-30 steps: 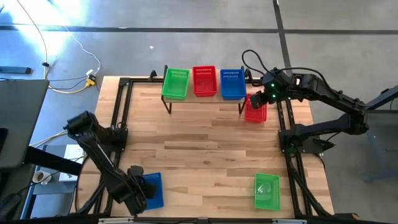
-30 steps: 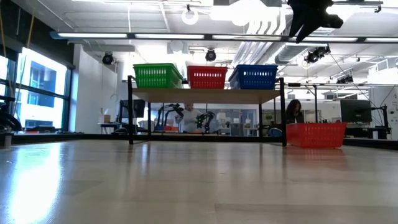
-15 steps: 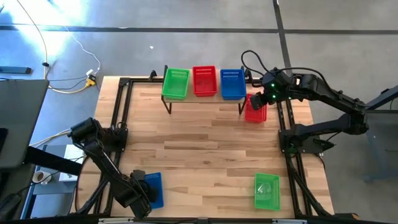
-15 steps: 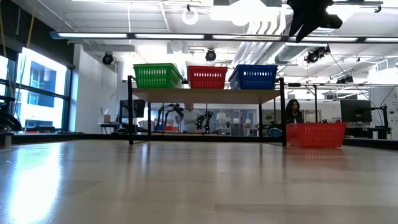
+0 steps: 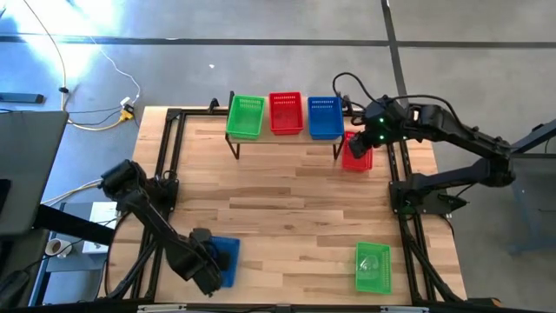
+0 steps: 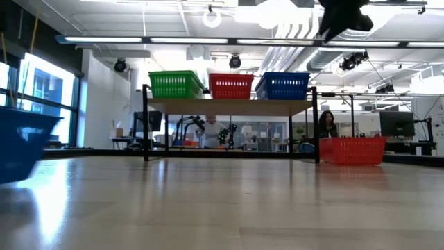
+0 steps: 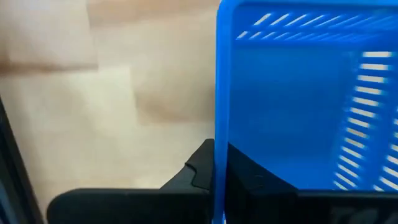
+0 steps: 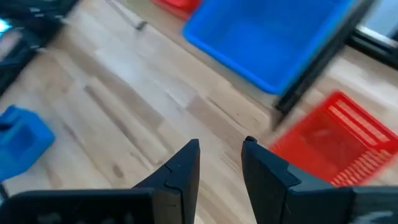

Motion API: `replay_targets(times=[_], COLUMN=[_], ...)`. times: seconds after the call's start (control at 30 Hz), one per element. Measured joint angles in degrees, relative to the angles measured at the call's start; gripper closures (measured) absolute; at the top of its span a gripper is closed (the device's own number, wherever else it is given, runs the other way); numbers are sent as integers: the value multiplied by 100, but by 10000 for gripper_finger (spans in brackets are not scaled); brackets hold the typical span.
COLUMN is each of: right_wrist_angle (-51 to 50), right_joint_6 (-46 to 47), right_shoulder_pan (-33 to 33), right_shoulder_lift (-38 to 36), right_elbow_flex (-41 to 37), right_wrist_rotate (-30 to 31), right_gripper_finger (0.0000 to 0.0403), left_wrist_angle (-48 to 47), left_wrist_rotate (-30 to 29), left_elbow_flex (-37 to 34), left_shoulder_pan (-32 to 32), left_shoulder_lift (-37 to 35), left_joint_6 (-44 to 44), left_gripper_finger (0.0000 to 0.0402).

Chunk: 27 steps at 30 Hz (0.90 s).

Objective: Stack baskets on shelf by color
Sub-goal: Stack the blue bin on top of the stacked blue bins on the shelf

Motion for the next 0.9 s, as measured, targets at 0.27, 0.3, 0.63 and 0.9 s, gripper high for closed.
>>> replay_targets(times=[0.27, 0.3, 0.63, 0.9], right_wrist_angle=[1140, 1287, 2316, 2836], right_joint_6=[-281, -275, -131, 476], right_shoulder_pan=[923, 1013, 1681, 1966], right_shoulder_lift=[0, 2, 330, 1042], right_elbow_flex=[0, 0, 2, 2], right_wrist_rotate=[-17, -18, 1, 336], right_gripper_finger=[297, 297, 278, 217], left_wrist_angle=[-1587, -1744, -2891, -2903], left_wrist_rotate=[-923, -1049, -2274, -3036], left_elbow_flex=[439, 504, 1095, 1241], left_shoulder_pan=[533, 606, 1386, 2141], left_shoulder_lift=[-421, -479, -777, -844], left_joint_6=[200, 240, 1218, 2511], left_gripper_finger=[401, 401, 401, 401])
